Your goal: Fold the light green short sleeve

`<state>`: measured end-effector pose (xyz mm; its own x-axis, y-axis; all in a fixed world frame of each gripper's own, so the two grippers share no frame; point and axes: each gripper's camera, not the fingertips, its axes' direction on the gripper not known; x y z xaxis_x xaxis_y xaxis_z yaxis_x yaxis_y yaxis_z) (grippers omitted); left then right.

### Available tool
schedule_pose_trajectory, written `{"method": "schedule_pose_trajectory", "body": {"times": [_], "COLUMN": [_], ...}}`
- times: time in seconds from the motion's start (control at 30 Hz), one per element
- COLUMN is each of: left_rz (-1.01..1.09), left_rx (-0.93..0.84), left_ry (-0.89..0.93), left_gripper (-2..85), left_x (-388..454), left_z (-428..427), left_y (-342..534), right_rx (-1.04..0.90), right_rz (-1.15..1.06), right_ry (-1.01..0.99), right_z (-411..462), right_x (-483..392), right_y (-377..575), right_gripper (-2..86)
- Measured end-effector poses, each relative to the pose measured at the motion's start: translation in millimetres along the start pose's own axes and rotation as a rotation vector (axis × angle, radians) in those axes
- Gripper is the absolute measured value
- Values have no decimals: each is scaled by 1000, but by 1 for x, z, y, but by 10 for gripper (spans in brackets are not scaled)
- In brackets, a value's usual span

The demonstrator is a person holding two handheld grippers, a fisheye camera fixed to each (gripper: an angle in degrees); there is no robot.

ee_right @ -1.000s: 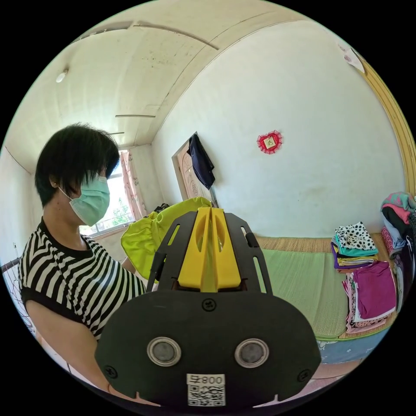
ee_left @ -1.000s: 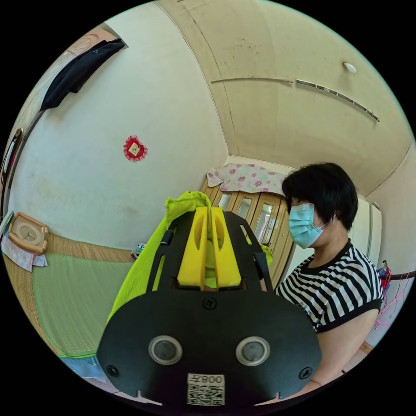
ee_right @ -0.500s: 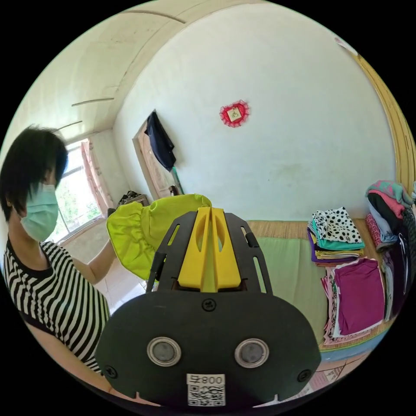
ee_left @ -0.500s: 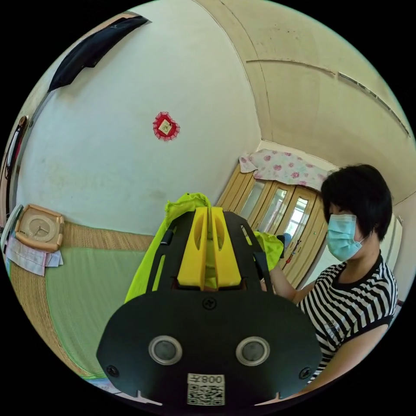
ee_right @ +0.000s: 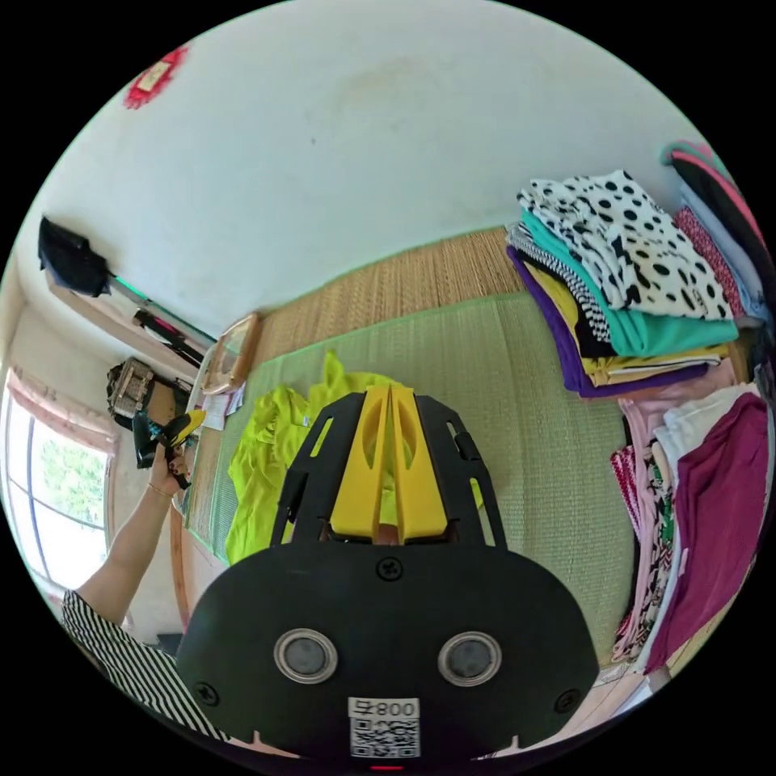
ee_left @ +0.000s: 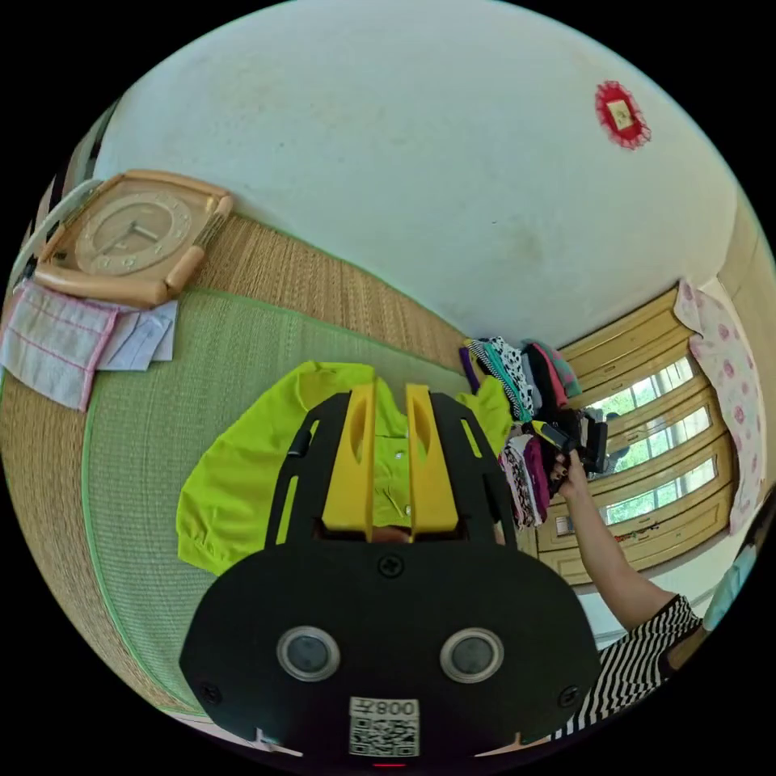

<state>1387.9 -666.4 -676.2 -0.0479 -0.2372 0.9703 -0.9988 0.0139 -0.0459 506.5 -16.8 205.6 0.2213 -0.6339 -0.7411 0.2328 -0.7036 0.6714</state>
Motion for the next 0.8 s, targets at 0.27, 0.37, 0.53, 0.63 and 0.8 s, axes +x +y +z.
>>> {"method": "schedule_pose_trajectory", "body": {"times": [0.27,0.37,0.53,0.63,0.8], "left_rz": [-25,-46,-57,-61,-81], "left_rx": [-156,-165,-165,-171,-231], "left_ry": [-101,-153,-224,-252,-429], "left_gripper": [73,72,62,39,9], "left_x": [-36,-38,-31,-22,-15], "left_z": [63,68,88,110,145], "left_y": [14,16,-13,-41,-79], "right_rx": [-104,-133,-171,-168,-143], "right_rz": [-10,-61,-127,-80,130], "right_ry": [15,64,135,130,100], "right_z": [112,139,184,213,247], "right_x": [30,20,1,3,44], "right_y": [4,9,-12,-31,-55], "right_gripper": [24,51,51,34,0]}}
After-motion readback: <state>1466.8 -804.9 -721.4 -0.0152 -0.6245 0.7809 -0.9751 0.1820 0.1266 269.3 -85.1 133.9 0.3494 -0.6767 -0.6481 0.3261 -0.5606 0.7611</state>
